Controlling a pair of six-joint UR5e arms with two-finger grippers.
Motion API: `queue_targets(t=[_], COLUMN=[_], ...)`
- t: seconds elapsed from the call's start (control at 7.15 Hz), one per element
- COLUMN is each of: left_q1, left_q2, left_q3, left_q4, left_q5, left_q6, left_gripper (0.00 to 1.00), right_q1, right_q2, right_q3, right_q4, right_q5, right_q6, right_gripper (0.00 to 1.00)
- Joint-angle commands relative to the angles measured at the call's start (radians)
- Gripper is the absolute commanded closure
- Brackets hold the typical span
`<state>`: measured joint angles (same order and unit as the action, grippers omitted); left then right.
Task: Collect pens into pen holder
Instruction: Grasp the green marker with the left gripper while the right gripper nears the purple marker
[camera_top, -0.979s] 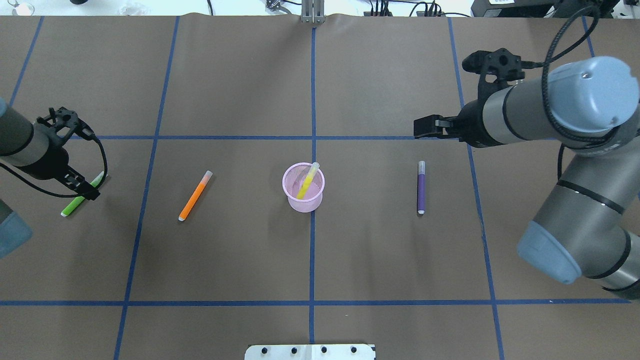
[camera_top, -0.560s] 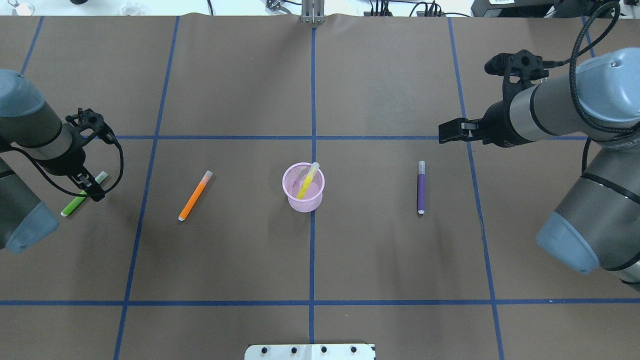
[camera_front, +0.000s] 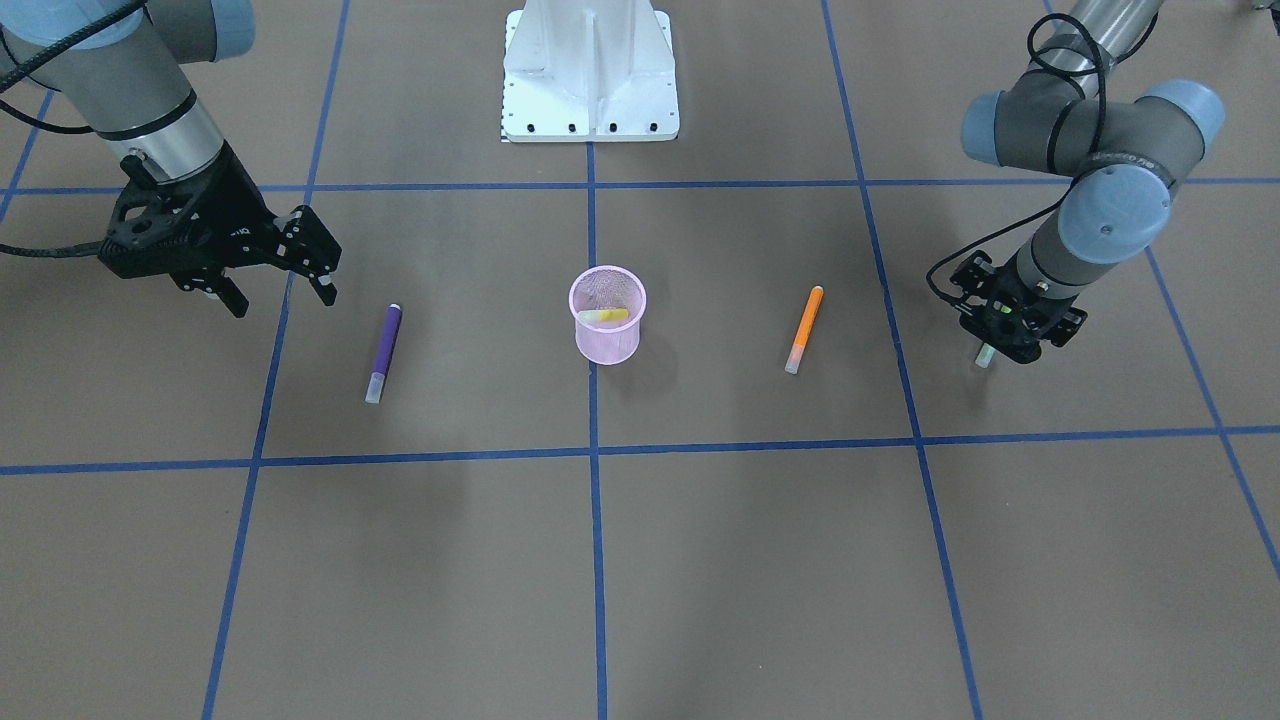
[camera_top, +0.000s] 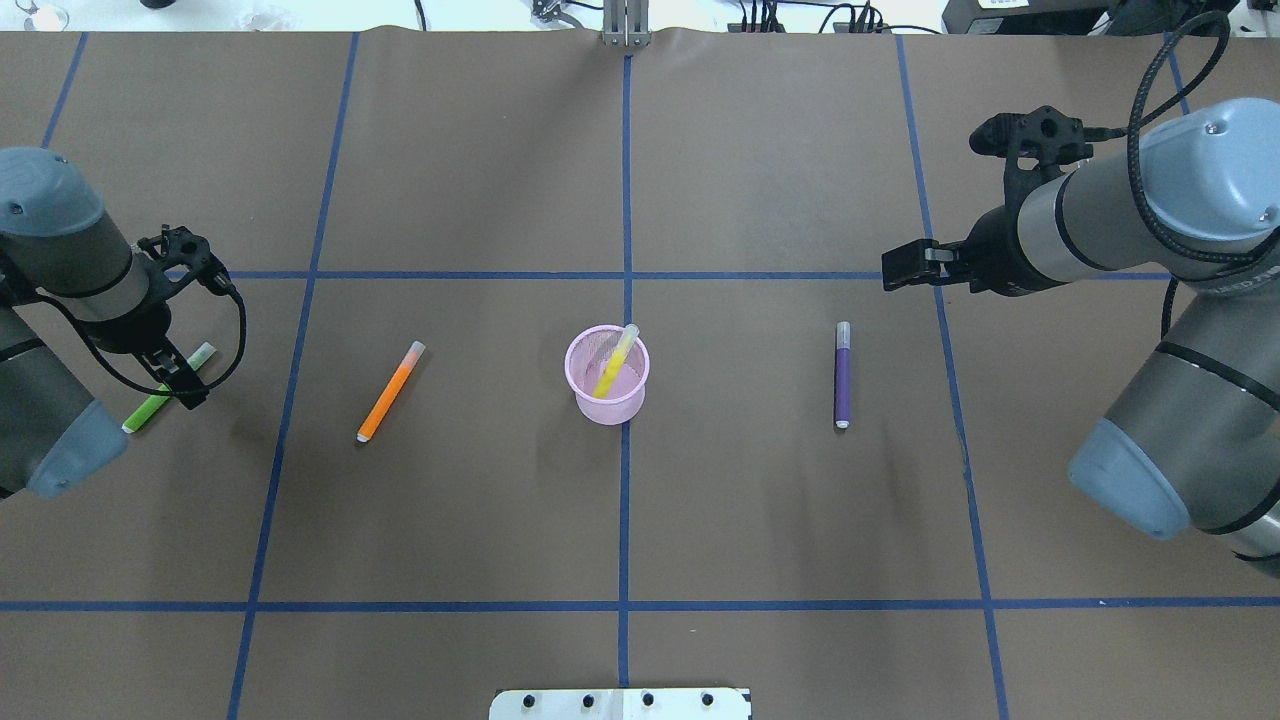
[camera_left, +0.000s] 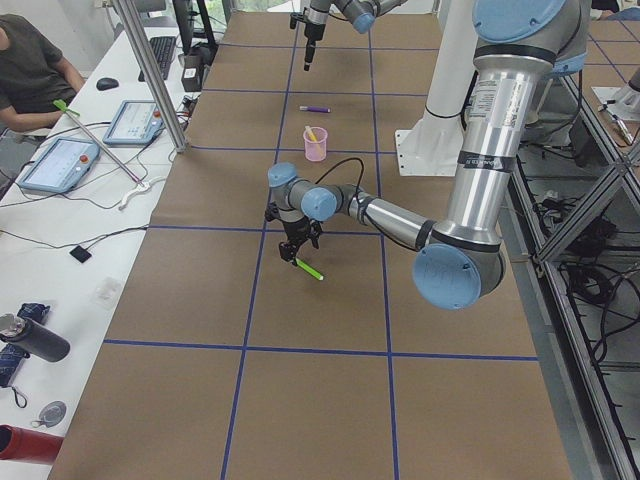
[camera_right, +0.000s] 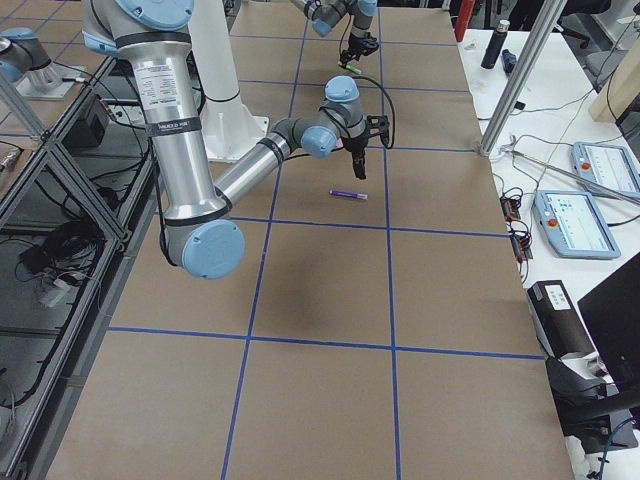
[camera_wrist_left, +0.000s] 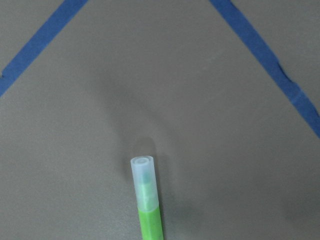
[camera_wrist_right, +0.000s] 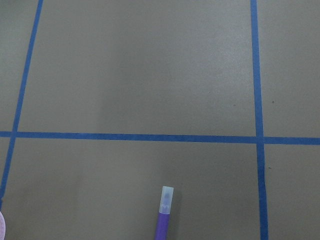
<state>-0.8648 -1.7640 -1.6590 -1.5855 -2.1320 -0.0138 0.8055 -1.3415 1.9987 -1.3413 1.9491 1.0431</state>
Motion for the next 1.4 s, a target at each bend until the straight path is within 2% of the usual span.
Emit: queue_targets(t=[0.0, 0.14, 0.28, 0.42, 0.7, 0.84, 1.12, 1.26], left_q1=[0.0, 0.001, 0.001, 0.0, -0.002, -0.002, -0.017, -0.043], left_q2=[-0.063, -0.063, -0.064, -0.06, -0.06, -0.06, -0.066, -0.074], left_q3=[0.069, 0.083, 0.084, 0.085, 0.087, 0.093, 0.074, 0.033], left_q4=[0.001, -0.002, -0.002, -0.002, -0.002, -0.002, 0.004, 0.021], left_q5=[0.001, 0.001, 0.001, 0.001, 0.001, 0.001, -0.011, -0.025], left_q6=[-0.054, -0.052, -0.052, -0.051, -0.051, -0.052, -0.052, -0.054], left_gripper=[0.11, 0.13, 0.2, 0.37, 0.83, 1.0, 1.0, 1.0], right_q1=[-0.002, -0.002, -0.003, -0.003, -0.002, -0.002, -0.002, 0.0], right_q2=[0.002, 0.002, 0.004, 0.004, 0.002, 0.002, 0.002, 0.001], right_q3=[-0.012, -0.012, -0.014, -0.02, -0.026, -0.028, -0.028, -0.025], right_q4=[0.005, 0.005, 0.005, 0.007, 0.028, 0.028, 0.03, 0.03], right_q5=[-0.002, -0.004, -0.004, -0.004, -0.004, -0.004, -0.005, -0.004], right_q6=[0.0, 0.0, 0.0, 0.0, 0.002, 0.0, 0.0, 0.0], right_gripper=[0.0, 0.0, 0.0, 0.0, 0.0, 0.0, 0.0, 0.0])
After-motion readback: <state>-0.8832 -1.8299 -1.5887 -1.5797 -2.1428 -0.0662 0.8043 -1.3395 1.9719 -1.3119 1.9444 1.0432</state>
